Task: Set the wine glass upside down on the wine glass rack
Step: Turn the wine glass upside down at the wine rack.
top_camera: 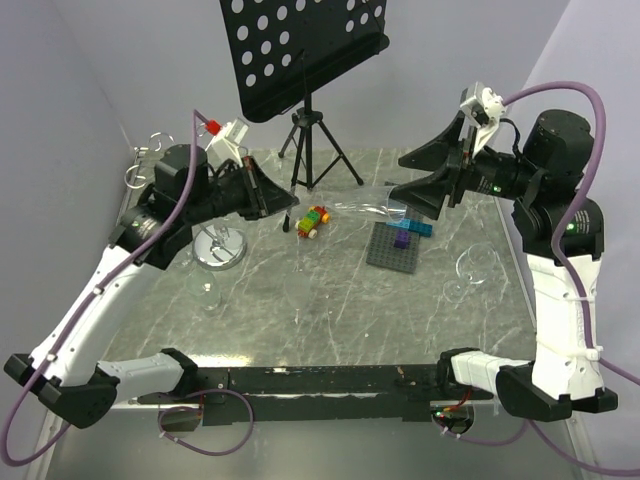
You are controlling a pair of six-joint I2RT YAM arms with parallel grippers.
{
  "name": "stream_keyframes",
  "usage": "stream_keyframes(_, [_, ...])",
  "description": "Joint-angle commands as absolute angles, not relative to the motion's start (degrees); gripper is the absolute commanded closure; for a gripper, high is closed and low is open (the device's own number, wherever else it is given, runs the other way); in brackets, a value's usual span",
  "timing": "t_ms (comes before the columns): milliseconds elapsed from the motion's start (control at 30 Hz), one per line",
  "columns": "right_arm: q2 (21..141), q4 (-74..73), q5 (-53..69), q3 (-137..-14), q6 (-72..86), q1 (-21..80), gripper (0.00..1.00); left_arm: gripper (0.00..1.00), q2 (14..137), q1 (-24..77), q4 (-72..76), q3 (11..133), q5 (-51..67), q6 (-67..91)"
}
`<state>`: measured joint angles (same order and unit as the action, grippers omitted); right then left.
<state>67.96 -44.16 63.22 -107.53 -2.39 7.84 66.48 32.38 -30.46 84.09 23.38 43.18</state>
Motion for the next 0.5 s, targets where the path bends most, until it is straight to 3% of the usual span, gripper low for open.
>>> stream_keyframes(0, [64.6,-46.0,64.4,-107.5,-8.2,7.4,0.12,0.99,63.4,32.7,-39.2,93.1,13.7,36.8])
stream_keyframes(233, [60.6,-54.0,67.1,-108.5,-17.0,3.6,0.05,0.99,62.6,32.7,-51.2,101.2,1.5,30.9])
stream_keyframes(467, [58.4,-52.4,72.4,-103.3,-17.0,0.3,0.05,0.99,62.8,32.7,-57.6,106.6,-5.4,24.3])
